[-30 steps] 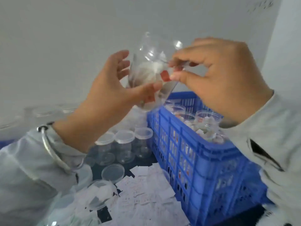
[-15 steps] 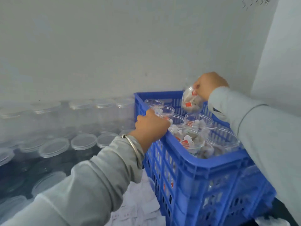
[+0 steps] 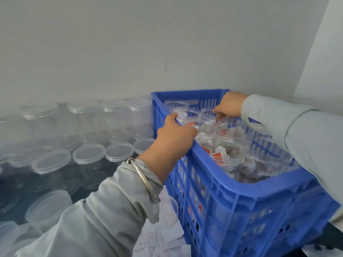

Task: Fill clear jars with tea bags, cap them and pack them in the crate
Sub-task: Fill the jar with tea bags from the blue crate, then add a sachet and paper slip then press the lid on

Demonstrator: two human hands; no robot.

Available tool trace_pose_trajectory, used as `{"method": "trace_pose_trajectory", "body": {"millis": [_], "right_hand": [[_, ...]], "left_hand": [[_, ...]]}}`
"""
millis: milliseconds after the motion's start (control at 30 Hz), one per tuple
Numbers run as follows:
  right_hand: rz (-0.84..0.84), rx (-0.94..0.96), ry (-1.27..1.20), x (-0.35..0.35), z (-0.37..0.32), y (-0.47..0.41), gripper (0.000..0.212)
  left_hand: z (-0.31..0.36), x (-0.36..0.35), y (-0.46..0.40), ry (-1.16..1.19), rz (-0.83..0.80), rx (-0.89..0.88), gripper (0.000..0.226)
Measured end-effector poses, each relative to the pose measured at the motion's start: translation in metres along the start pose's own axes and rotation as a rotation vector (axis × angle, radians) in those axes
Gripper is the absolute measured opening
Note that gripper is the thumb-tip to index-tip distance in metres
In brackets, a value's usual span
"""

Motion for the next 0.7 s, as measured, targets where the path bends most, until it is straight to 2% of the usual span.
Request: {"method": "trace_pose_trajectory", "body": {"millis": [133, 233, 433, 533, 700], "right_hand": [[-0.031, 0.019, -0.132, -0.003, -0.002, 0.005, 0.037], [-0.014, 0.025, -0.126, 0.002, -0.004, 0.012, 0.039], [0.231, -0.012, -0.203, 0.04, -0.016, 0.035, 0.036], [0.362, 0.019, -0.251, 0.066, -0.048, 0.057, 0.035], [0.469, 0.222, -0.211, 0.104, -0.138, 0.103, 0.032]], "left_hand": [[-0.001, 0.002, 0.002, 0.048, 0.002, -0.006, 0.066], [0.0, 0.002, 0.001, 0.035, 0.004, -0.015, 0.067], [0.002, 0.004, 0.01, 0.023, 0.003, -0.018, 0.07], [0.011, 0.007, 0.02, -0.022, 0.01, -0.061, 0.062], [0.023, 0.03, 0.04, -0.085, -0.066, -0.167, 0.039]]}}
Point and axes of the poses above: each hand's wrist, its own y-axis away from the middle knuckle, its own x-axis out of the back of the hand, z = x × y, the point moved 10 cm from there along -y, towards the middle knuckle, and after that the axes turned 15 degrees about y, right-handed, at the moved point
